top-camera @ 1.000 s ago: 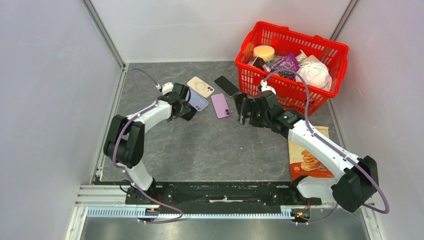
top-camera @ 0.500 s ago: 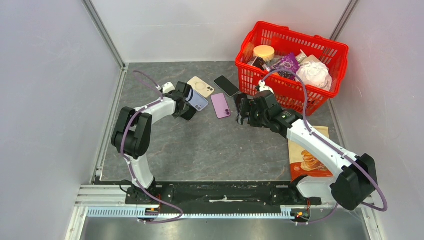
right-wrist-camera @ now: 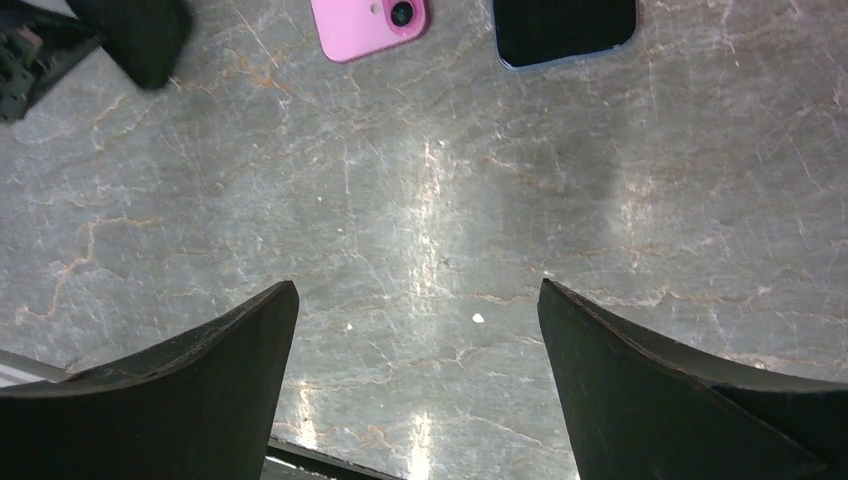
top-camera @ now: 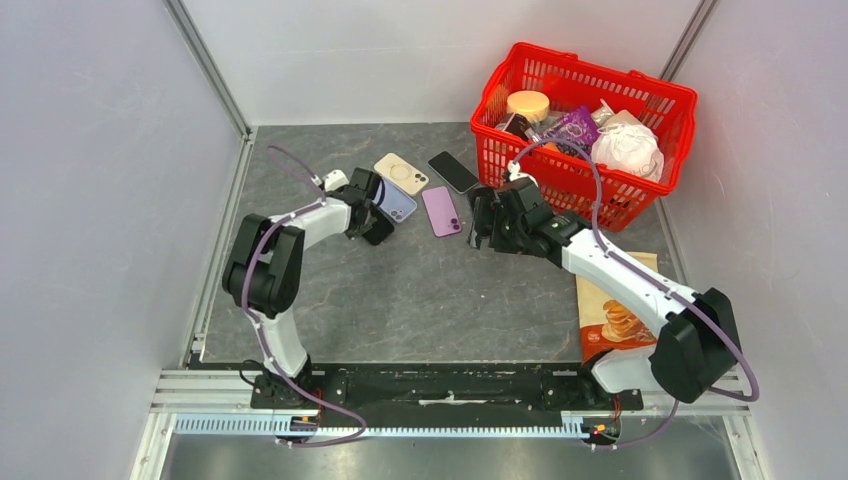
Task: Put the phone into the phone case
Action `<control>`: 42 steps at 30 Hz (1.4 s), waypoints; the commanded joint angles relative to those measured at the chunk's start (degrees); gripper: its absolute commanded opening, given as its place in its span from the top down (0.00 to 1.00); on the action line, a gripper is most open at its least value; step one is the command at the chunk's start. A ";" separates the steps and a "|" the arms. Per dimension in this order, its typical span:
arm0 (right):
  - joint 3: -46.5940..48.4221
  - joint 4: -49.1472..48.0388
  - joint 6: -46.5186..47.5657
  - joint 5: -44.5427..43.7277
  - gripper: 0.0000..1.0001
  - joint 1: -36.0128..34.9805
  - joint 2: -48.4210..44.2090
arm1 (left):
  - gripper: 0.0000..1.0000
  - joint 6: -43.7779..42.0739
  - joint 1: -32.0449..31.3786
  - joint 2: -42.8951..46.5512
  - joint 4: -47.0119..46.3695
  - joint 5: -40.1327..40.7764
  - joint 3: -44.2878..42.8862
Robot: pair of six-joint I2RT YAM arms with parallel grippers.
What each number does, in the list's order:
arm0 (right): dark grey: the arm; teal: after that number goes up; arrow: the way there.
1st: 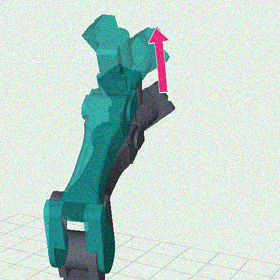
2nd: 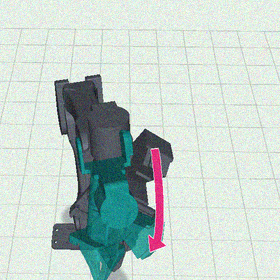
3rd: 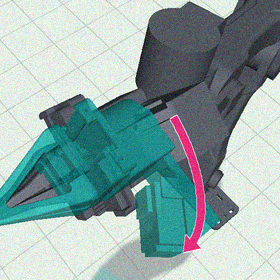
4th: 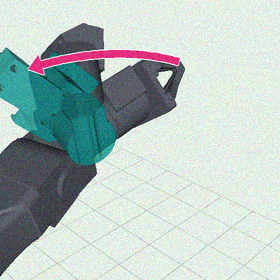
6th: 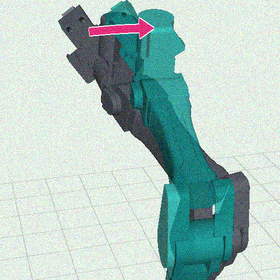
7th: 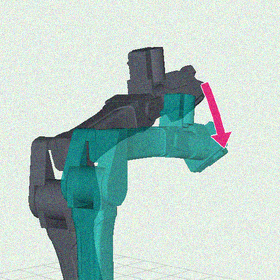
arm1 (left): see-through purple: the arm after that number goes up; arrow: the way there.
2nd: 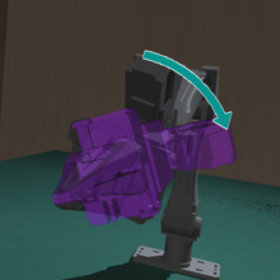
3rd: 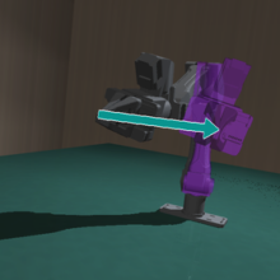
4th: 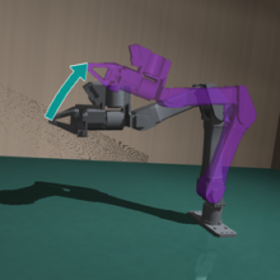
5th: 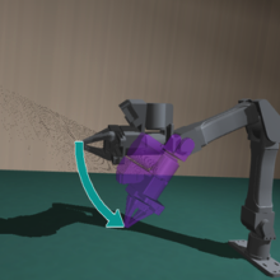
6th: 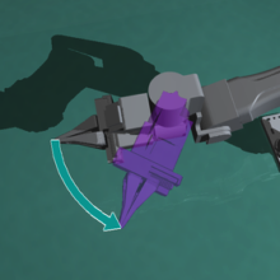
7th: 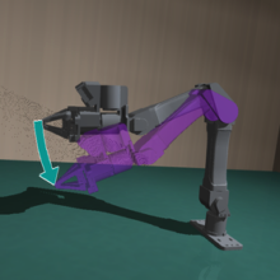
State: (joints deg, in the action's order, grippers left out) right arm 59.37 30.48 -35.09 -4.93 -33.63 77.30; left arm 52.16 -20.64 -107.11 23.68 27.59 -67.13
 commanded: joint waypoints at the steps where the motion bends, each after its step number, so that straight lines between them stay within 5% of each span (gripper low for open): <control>1: 5.86 -2.07 0.51 -0.61 0.03 0.01 2.90 | 0.98 -3.64 -1.28 6.33 0.05 -3.46 4.21; 11: 17.56 -5.84 9.87 -4.17 0.03 -0.02 20.51 | 0.98 -9.36 -15.37 18.87 -0.20 -7.95 15.98; 19: 23.31 -11.41 15.95 -3.05 0.03 -0.75 32.73 | 0.97 -11.29 -17.67 26.50 -4.91 -15.99 26.99; 25: 28.39 -12.91 18.15 -4.16 0.03 -1.68 40.83 | 0.87 -12.05 -17.85 27.53 -7.25 -19.68 29.32; 31: 31.21 -12.64 19.31 -5.03 0.03 -1.79 45.40 | 0.52 -11.58 -17.86 30.81 -5.07 -17.62 29.63; 42: 34.83 -6.88 19.73 -11.09 0.05 -5.37 50.76 | 0.45 -6.22 -14.45 35.94 1.26 -7.86 23.89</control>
State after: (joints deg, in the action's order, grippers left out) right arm 92.42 20.12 -15.59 -12.88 -37.39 125.56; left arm 42.87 -37.78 -73.82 24.34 15.97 -39.11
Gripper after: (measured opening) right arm 0.970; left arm 0.545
